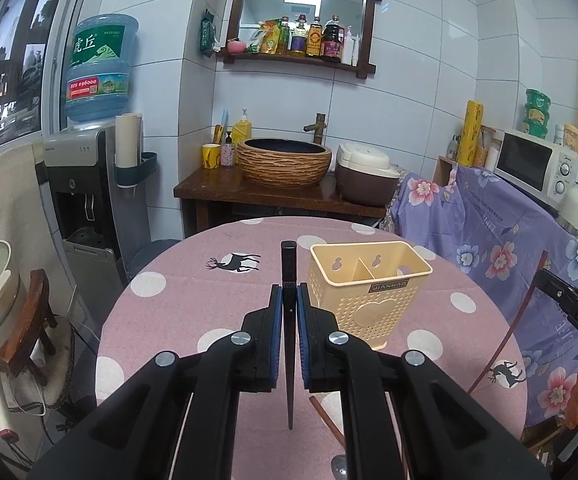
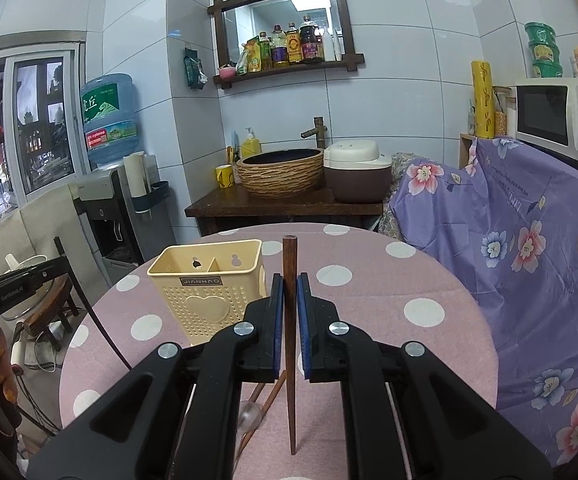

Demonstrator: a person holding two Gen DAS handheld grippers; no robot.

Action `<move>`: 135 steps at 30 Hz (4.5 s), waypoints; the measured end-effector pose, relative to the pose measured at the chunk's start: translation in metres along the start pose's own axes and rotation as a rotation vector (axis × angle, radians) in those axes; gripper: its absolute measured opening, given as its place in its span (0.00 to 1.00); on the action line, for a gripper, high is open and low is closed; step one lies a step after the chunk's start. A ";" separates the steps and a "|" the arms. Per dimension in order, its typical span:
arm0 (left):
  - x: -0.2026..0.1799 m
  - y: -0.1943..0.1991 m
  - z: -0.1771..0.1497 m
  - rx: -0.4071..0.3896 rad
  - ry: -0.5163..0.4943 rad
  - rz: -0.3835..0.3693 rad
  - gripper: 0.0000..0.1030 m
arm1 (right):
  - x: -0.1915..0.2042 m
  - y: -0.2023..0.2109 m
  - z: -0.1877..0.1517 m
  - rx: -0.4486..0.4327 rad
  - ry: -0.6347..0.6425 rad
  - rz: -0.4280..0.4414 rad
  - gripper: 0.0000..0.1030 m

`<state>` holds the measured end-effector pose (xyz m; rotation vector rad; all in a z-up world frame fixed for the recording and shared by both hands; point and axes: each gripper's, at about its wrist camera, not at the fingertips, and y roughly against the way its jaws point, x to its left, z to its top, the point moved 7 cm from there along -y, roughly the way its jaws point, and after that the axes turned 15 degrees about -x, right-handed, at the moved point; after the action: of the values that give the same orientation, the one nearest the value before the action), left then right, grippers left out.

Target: Organize utensils

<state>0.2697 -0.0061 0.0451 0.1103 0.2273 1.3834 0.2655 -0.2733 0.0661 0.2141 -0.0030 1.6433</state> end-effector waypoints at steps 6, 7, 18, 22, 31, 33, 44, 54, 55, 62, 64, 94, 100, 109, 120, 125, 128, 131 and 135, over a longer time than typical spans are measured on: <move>0.003 -0.001 0.006 -0.009 -0.005 0.000 0.08 | -0.003 -0.002 0.004 -0.003 -0.004 -0.001 0.08; 0.004 -0.001 0.008 -0.013 -0.010 0.001 0.08 | -0.003 -0.003 0.006 -0.007 -0.002 -0.003 0.08; -0.001 -0.014 0.099 -0.107 -0.001 -0.026 0.08 | 0.011 -0.028 0.102 -0.110 0.017 0.038 0.08; -0.013 -0.019 0.144 -0.156 0.038 -0.070 0.08 | 0.026 -0.035 0.158 -0.189 -0.019 0.070 0.08; -0.039 -0.052 0.146 -0.183 0.057 -0.078 0.08 | 0.057 -0.069 0.163 -0.239 -0.027 0.071 0.08; -0.040 -0.065 0.124 -0.162 0.067 -0.066 0.08 | 0.057 -0.084 0.143 -0.207 -0.035 0.060 0.08; -0.028 -0.099 0.041 -0.030 0.096 -0.036 0.08 | 0.049 -0.118 0.054 -0.054 -0.063 0.042 0.08; -0.025 -0.107 0.020 0.007 0.102 -0.029 0.08 | 0.043 -0.120 0.039 -0.042 -0.074 0.037 0.08; -0.027 -0.107 0.020 0.008 0.105 -0.036 0.08 | 0.043 -0.119 0.039 -0.044 -0.074 0.039 0.08; -0.031 -0.093 0.024 -0.022 0.082 -0.050 0.42 | 0.044 -0.107 0.036 -0.081 -0.063 0.060 0.44; -0.029 -0.083 0.025 -0.048 0.076 -0.043 0.57 | 0.042 -0.099 0.036 -0.094 -0.068 0.058 0.49; -0.009 0.022 -0.148 0.263 0.121 -0.050 0.64 | 0.016 -0.003 -0.139 0.226 0.023 -0.018 0.62; -0.027 0.029 -0.175 0.338 0.130 -0.093 0.51 | 0.019 0.003 -0.154 0.257 0.022 -0.012 0.62; -0.038 0.031 -0.191 0.386 0.136 -0.119 0.41 | 0.031 0.007 -0.164 0.282 0.026 0.021 0.62; -0.063 0.015 -0.195 0.417 0.095 -0.113 0.41 | 0.025 0.006 -0.166 0.293 0.006 0.007 0.62; -0.064 0.007 -0.197 0.431 0.091 -0.095 0.36 | 0.021 0.006 -0.166 0.294 0.003 -0.004 0.62; -0.062 0.006 -0.192 0.410 0.081 -0.091 0.27 | 0.018 0.005 -0.168 0.300 -0.010 -0.011 0.62; -0.051 0.003 -0.186 0.397 0.100 -0.091 0.19 | 0.017 0.005 -0.168 0.302 -0.012 -0.011 0.62; -0.023 -0.002 -0.178 0.393 0.187 -0.094 0.10 | 0.017 0.004 -0.168 0.302 -0.015 -0.013 0.62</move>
<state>0.2274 -0.0393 -0.1265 0.2925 0.6523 1.2421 0.2368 -0.2350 -0.0957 0.4558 0.2359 1.6246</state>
